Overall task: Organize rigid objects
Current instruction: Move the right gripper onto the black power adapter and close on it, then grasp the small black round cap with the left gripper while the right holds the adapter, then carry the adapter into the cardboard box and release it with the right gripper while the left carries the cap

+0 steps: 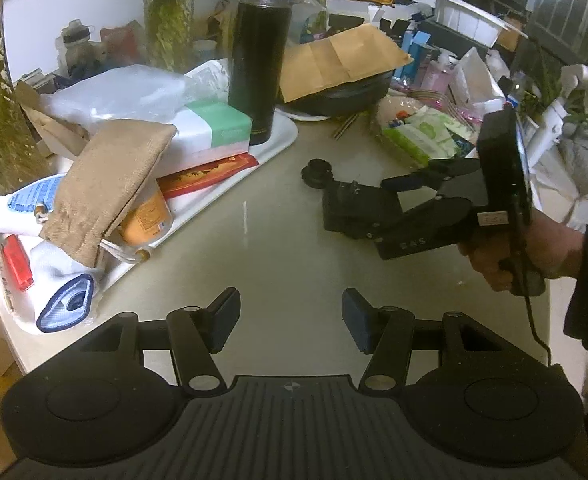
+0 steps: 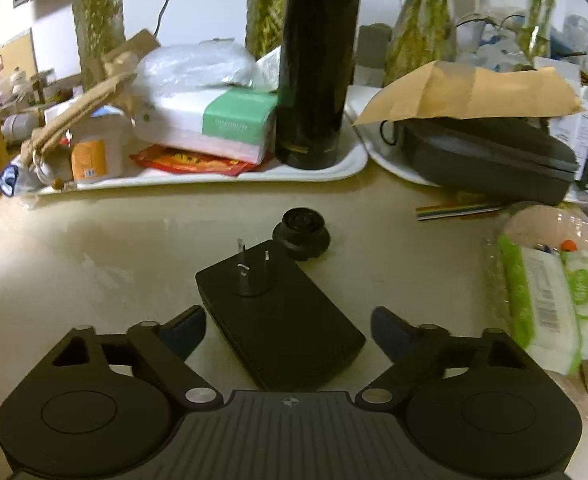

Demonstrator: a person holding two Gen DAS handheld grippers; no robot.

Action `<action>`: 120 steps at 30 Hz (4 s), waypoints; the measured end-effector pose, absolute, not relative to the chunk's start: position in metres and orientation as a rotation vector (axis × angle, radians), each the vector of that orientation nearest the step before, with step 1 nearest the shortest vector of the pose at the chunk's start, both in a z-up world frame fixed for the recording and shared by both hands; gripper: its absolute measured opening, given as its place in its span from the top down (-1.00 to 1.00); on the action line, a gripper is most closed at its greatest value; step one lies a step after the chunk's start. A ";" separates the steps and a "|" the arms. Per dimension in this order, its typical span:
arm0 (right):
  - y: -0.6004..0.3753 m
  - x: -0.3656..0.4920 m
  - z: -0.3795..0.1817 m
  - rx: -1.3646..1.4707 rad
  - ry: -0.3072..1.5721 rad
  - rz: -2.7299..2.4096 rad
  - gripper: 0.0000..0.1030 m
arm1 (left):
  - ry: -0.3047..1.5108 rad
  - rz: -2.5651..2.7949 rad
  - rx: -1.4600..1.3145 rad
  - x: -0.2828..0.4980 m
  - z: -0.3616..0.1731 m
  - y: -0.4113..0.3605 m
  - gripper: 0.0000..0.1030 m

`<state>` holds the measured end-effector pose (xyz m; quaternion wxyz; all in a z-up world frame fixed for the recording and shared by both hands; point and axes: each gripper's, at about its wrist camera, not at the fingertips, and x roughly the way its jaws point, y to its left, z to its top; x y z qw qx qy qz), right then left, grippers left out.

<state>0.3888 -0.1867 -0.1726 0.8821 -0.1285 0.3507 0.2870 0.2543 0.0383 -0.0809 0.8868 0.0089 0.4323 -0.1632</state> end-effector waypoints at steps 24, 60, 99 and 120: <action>-0.237 0.329 -0.135 -0.270 0.788 0.511 -0.11 | 0.752 -0.413 0.173 0.284 -0.071 -0.005 -0.49; -0.284 0.300 -0.098 -0.114 0.735 0.396 -0.11 | 0.784 -0.433 0.232 0.420 -0.162 -0.070 0.22; -0.260 0.211 -0.070 -0.005 0.717 0.400 -0.11 | 0.795 -0.434 0.234 0.252 -0.044 -0.032 0.22; -0.239 0.092 -0.060 0.056 0.712 0.376 -0.11 | 0.852 -0.508 0.213 0.131 -0.033 -0.024 0.22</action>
